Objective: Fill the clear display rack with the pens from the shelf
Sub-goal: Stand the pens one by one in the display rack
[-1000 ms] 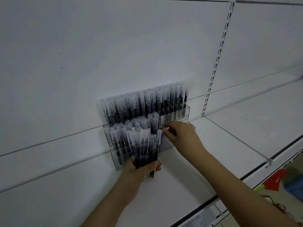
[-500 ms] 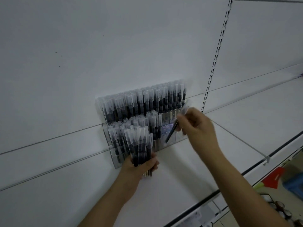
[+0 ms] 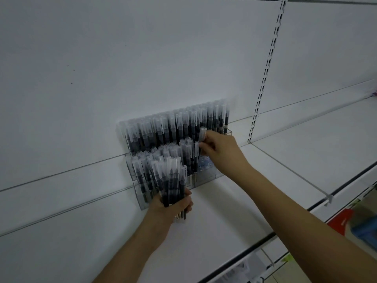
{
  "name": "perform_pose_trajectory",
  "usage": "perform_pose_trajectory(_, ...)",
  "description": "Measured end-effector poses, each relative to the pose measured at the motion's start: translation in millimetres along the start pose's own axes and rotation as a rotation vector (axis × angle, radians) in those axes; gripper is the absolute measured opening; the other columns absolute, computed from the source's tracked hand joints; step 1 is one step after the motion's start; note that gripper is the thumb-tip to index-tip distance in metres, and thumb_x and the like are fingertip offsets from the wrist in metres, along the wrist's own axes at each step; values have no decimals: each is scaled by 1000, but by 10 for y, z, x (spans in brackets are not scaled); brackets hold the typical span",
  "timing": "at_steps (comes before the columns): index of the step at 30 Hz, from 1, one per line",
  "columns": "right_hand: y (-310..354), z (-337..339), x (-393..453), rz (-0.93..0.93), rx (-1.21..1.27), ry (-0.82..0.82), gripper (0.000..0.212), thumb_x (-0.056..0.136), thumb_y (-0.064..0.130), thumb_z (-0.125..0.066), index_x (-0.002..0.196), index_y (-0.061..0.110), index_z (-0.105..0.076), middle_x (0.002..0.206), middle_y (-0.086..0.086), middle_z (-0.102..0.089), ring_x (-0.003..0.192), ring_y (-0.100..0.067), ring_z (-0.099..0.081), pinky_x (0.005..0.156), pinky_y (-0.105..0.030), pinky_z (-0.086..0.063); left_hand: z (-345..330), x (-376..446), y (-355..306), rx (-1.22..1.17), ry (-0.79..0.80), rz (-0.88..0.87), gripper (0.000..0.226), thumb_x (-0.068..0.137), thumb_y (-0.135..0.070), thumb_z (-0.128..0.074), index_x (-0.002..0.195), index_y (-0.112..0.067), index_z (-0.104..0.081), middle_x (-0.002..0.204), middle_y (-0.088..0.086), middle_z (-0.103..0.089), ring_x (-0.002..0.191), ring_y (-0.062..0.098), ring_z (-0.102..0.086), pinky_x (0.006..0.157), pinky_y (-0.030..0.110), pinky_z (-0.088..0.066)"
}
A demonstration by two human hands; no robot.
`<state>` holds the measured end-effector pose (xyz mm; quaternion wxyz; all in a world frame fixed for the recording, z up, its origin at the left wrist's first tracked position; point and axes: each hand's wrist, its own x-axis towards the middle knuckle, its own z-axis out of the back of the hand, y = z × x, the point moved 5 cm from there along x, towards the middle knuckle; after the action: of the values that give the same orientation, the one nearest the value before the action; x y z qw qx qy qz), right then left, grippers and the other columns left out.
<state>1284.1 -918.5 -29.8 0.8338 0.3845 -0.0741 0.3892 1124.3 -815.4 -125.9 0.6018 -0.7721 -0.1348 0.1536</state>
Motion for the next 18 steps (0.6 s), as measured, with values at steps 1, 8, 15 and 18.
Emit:
perform_pose_trajectory(1,3,-44,17,12,-37,36,11,97,19,-58,94,10,-64,82,-2,-72,75,-15,-69,72,-36,-57,1,0,-2,3,2,-1,10,86,5,-62,95,1,-66,72,8,-65,68,18,-63,65,26,-53)
perform_pose_trajectory(8,-6,-255,99,-22,-486,184,16,96,5,-47,84,9,-57,79,-9,-59,80,-29,-64,62,-29,-42,1,-1,-6,17,-2,6,10,86,4,-63,95,1,-65,74,8,-66,70,19,-64,67,27,-53)
perform_pose_trajectory(15,-160,-146,-72,-87,-352,91,23,100,31,-52,99,15,-69,89,-6,-68,83,-24,-64,70,-33,-52,4,-15,2,23,-10,14,11,85,3,-65,96,1,-66,77,11,-67,73,23,-65,70,29,-54)
perform_pose_trajectory(18,-73,41,-387,-15,-71,-49,20,97,36,-58,90,22,-70,76,11,-63,68,-4,-56,63,-17,-44,-42,-9,-6,87,-5,-3,11,85,0,-67,96,-1,-67,76,10,-71,74,23,-68,72,29,-56)
